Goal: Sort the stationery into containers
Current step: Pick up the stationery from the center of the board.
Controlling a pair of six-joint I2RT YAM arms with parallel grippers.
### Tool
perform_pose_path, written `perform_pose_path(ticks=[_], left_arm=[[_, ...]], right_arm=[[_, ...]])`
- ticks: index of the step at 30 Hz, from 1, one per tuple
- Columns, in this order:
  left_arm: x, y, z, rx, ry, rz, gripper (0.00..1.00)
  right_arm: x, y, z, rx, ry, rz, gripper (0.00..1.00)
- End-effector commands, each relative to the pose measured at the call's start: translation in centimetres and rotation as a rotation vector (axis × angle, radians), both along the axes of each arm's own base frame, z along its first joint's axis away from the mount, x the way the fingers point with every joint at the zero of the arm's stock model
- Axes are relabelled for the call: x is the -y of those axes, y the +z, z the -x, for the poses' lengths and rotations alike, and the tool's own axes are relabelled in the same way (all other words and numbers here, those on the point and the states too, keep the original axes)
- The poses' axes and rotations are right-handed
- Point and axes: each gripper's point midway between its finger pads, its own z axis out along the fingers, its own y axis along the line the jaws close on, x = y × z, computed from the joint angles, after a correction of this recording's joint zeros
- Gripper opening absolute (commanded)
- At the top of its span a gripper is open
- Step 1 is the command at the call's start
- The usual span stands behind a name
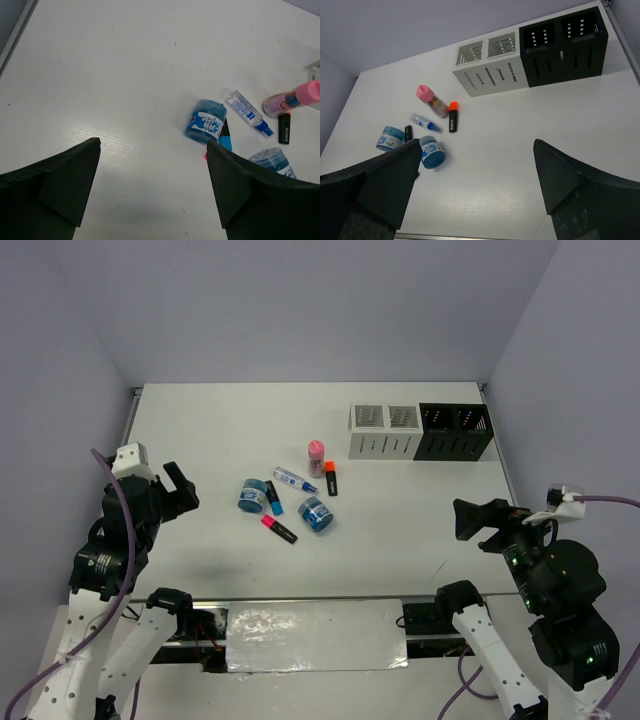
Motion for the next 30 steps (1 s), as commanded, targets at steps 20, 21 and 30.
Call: perform_pose_path(ticks=[20, 21, 30], left_arm=[[7.9, -2.2, -5.0, -0.170, -0.332, 0.182, 0.99], [8.5, -4.1, -5.8, -0.243, -0.332, 0.201, 0.99], [12.2, -11.4, -9.0, -0.453, -0.315, 0.088, 0.99]], right_arm=[[-5.4, -1.8, -0.1, 0.004, 0.304, -0.024, 1.00], [-5.7, -2.1, -0.3, -0.011, 0.317, -0.021, 1.00], [-7.4, -4.6, -1.0, -0.070, 0.414, 0.002, 1.00]])
